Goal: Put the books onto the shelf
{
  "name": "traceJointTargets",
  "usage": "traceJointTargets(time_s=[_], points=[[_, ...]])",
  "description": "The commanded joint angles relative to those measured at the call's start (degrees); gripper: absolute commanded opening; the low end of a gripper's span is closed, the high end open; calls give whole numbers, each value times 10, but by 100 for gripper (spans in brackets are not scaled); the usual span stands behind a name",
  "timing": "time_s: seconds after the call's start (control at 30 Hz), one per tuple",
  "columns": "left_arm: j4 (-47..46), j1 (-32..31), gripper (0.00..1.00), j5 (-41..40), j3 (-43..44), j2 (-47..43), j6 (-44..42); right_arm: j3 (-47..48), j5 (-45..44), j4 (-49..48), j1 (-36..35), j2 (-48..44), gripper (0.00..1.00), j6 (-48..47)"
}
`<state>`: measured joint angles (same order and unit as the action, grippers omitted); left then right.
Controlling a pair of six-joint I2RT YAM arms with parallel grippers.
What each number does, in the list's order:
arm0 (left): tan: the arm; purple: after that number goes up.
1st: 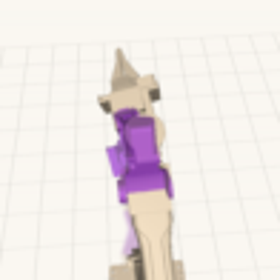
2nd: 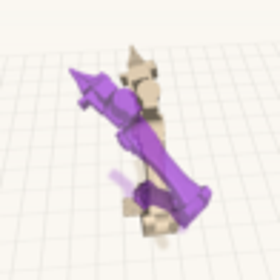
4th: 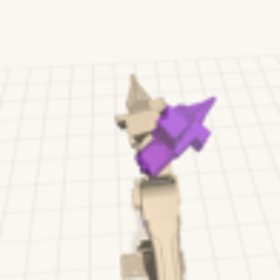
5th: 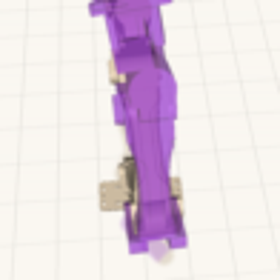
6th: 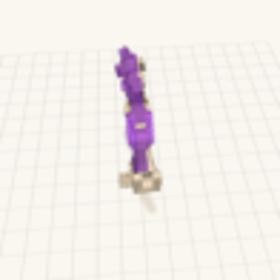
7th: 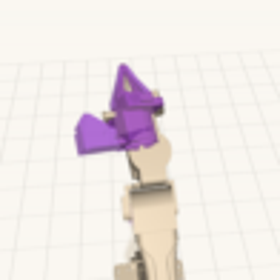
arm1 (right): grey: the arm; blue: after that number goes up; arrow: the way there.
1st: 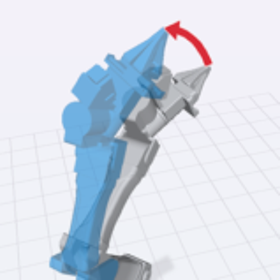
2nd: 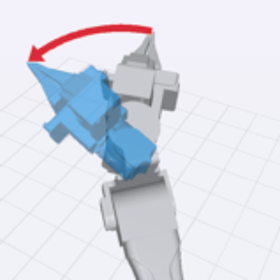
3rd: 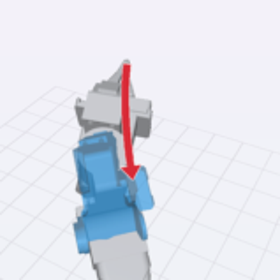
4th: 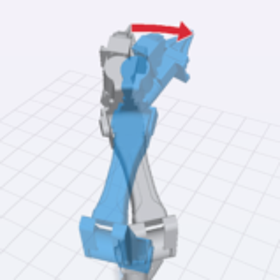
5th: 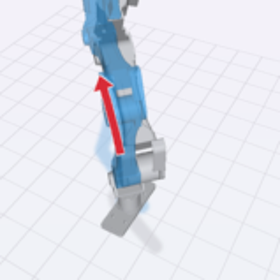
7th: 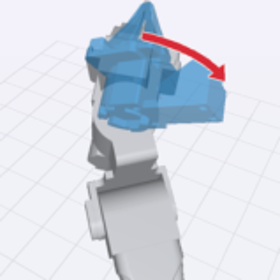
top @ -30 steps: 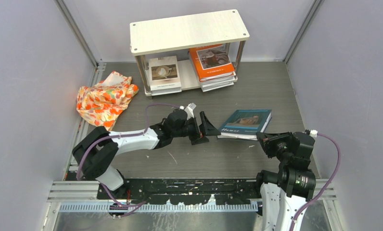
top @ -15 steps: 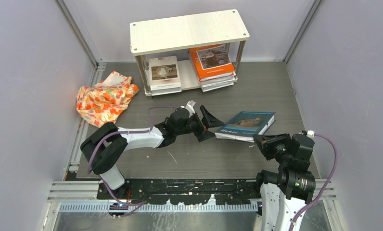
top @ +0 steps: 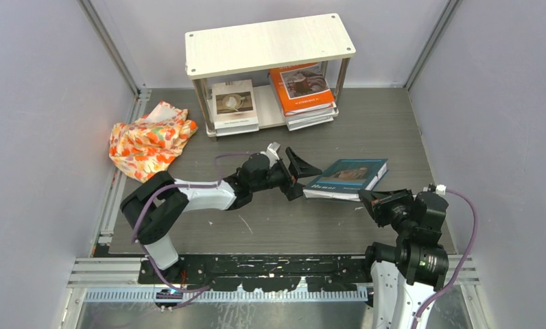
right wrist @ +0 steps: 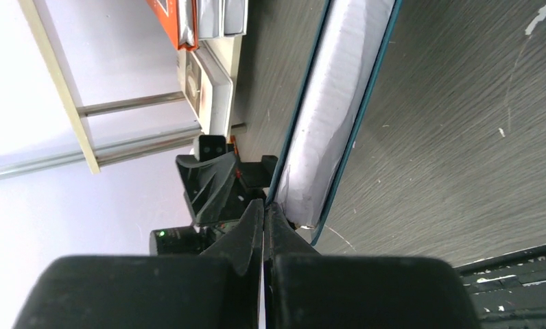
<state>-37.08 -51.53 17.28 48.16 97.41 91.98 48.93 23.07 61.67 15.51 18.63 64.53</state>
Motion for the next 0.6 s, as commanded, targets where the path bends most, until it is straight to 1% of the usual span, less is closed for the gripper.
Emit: traceJointTargets(time_s=[0.0,0.23,0.57], points=[[-66,-2,100,29,2,21,21,13,39,-63,1,0,1,14],[-70,-2,100,31,-1,35,23,22,56,-85,1,4,1,27],[-77,-3,100,42,28,64,36,20,97,-109,1,4,1,45]])
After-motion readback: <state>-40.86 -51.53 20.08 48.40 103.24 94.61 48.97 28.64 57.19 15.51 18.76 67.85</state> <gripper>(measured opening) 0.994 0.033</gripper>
